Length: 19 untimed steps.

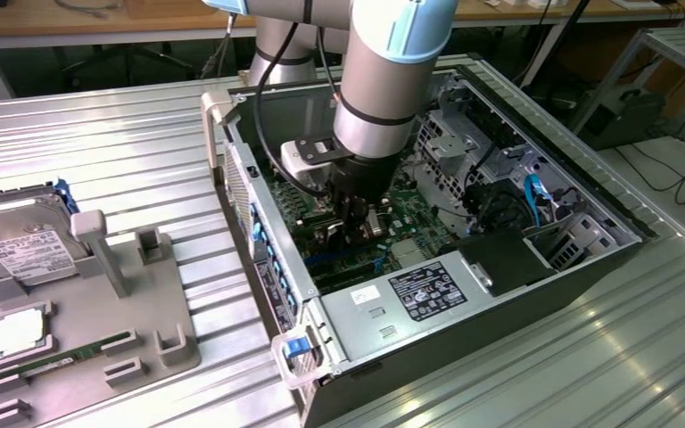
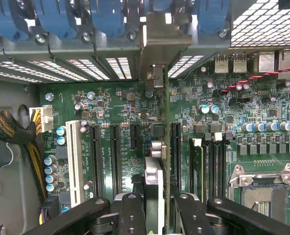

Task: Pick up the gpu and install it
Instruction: 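Insert the gpu into the slot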

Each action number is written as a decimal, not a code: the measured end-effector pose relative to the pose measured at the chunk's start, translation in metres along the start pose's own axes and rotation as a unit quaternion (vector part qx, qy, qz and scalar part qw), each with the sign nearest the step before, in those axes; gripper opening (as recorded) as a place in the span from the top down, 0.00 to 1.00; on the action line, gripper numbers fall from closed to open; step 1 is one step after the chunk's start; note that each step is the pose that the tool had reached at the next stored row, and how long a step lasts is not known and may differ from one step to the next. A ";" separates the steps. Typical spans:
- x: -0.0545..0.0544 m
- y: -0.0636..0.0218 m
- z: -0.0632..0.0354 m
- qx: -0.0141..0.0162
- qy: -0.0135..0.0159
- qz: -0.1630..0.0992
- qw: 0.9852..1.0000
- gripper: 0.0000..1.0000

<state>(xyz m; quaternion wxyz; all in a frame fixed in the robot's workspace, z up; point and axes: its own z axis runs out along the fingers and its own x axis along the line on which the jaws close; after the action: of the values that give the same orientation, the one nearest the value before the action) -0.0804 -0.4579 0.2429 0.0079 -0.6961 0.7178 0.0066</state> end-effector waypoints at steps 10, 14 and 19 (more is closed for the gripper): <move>-0.001 0.0001 0.0005 0.000 -0.001 0.000 1.000 0.72; 0.001 0.0004 0.0005 0.000 -0.001 0.000 1.000 0.72; 0.002 0.0005 0.0004 0.000 -0.001 0.000 1.000 0.72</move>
<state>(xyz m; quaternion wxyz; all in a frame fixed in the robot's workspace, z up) -0.0809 -0.4599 0.2424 0.0083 -0.6961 0.7179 0.0069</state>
